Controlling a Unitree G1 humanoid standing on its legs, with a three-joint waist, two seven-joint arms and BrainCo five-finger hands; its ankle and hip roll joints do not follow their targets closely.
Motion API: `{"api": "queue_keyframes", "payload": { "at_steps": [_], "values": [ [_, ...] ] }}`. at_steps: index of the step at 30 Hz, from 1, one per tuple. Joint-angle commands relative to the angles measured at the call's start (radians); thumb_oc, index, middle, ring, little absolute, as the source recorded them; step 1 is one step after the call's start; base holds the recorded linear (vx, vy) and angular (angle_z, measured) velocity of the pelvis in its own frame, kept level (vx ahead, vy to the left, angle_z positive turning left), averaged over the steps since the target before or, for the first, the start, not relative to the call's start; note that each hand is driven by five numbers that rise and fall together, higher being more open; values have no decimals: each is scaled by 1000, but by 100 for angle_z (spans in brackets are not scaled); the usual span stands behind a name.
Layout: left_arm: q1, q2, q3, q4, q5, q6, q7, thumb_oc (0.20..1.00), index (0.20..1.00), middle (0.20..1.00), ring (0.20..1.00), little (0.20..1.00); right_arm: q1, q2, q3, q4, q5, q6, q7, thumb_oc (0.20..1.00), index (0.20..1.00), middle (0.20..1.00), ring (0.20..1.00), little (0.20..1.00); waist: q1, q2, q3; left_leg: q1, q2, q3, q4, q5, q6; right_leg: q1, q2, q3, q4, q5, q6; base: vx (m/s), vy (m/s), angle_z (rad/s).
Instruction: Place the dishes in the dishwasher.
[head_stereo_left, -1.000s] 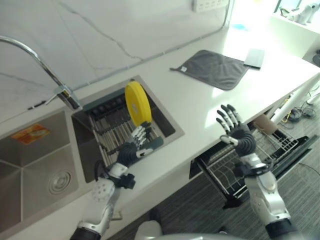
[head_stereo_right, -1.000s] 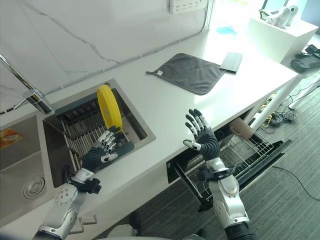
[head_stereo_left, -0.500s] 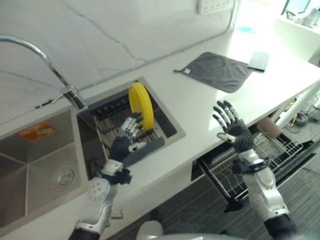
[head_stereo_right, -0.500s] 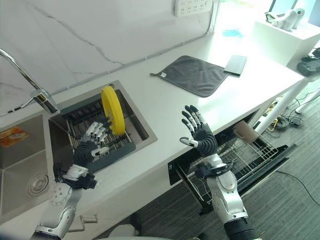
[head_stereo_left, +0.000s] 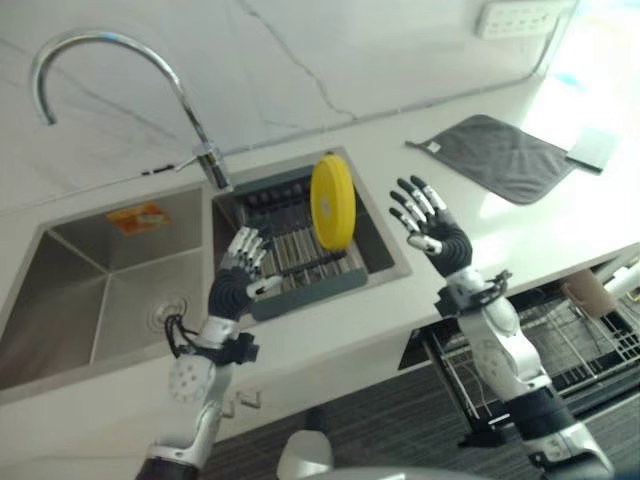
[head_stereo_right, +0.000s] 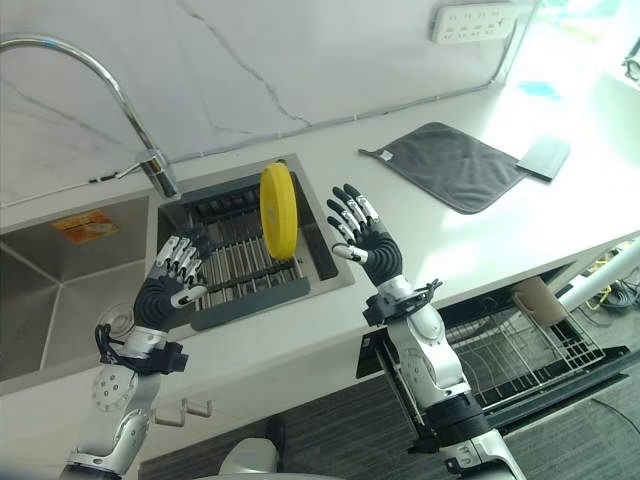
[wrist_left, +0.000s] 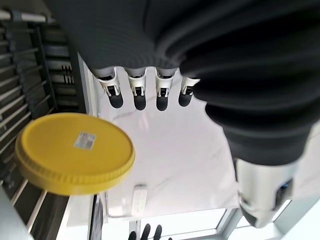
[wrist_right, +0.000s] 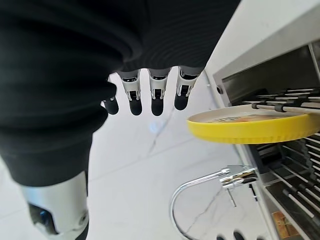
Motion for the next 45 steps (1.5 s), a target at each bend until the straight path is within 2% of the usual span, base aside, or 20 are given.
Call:
{"api": "queue_keyframes", "payload": {
  "at_steps": [1, 5, 7, 11, 15, 17, 18, 25, 38, 45],
  "values": [
    [-44, 60, 2, -34, -1, -49, -22, 1000, 1000, 1000, 1000, 1000, -91, 25, -22, 41, 25, 10, -49, 1000, 1000, 1000, 1000, 1000, 39, -2, -37, -21, 9, -39, 16, -79, -22, -34, 66, 6, 133, -182, -117, 31, -25, 6],
    [-62, 80, -7, -24, -17, -39, -48, 1000, 1000, 1000, 1000, 1000, -198, 17, -31, 152, 62, -6, -134, 1000, 1000, 1000, 1000, 1000, 69, 5, -44, -13, 4, -59, 0, -74, -25, -22, 69, -3, 123, -179, -119, 40, -3, 19],
    [-75, 94, -18, -11, -35, -34, -61, 1000, 1000, 1000, 1000, 1000, -275, 2, -65, 203, 71, -45, -186, 1000, 1000, 1000, 1000, 1000, 82, 12, -46, -7, 2, -69, -13, -71, -23, -17, 66, -9, 119, -176, -118, 32, 26, 13],
    [-86, 102, -27, 5, -42, -28, -70, 1000, 1000, 1000, 1000, 1000, -302, -10, -103, 206, 103, -60, -199, 1000, 1000, 1000, 1000, 1000, 82, 14, -47, -5, -2, -75, -16, -76, -20, -17, 64, -8, 119, -175, -115, 10, 15, 11],
    [-96, 111, -28, 13, -59, -27, -76, 1000, 1000, 1000, 1000, 1000, -301, -19, -119, 206, 105, -33, -192, 1000, 1000, 1000, 1000, 1000, 78, 15, -49, 0, -7, -77, -18, -80, -16, -17, 62, -3, 116, -171, -110, 1, 2, 1],
    [-114, 117, -35, 25, -65, -17, -85, 1000, 1000, 1000, 1000, 1000, -308, -31, -105, 231, 66, 43, -170, 1000, 1000, 1000, 1000, 1000, 78, 13, -51, 2, -9, -79, -19, -81, -15, -15, 61, -2, 113, -168, -108, 20, 2, 0],
    [-122, 118, -42, 32, -67, -10, -96, 1000, 1000, 1000, 1000, 1000, -319, -39, -90, 265, 57, 60, -170, 1000, 1000, 1000, 1000, 1000, 81, 11, -52, 3, -8, -78, -20, -80, -15, -12, 61, -6, 110, -166, -107, 50, -5, 1],
    [-127, 135, -53, 36, -121, 24, -152, 1000, 1000, 1000, 1000, 1000, -398, -87, -95, 424, 110, 94, -136, 1000, 1000, 1000, 1000, 1000, 105, 11, -54, -1, -13, -90, -23, -76, -17, -6, 55, -21, 106, -161, -103, 38, 5, 7],
    [-110, 142, -47, 41, -135, 38, -182, 1000, 1000, 1000, 1000, 1000, -411, -78, -76, 497, 100, 131, -128, 1000, 1000, 1000, 1000, 1000, 132, 16, -50, -12, -27, -115, -23, -69, -8, -5, 47, -34, 118, -163, -99, 38, 19, 6],
    [-100, 136, -48, 47, -138, 38, -194, 1000, 1000, 1000, 1000, 1000, -414, -57, -42, 522, 108, 178, -102, 1000, 1000, 1000, 1000, 1000, 139, 13, -43, -15, -27, -114, -24, -65, -9, -4, 47, -39, 121, -161, -99, 4, 10, 0]
  ]
}}
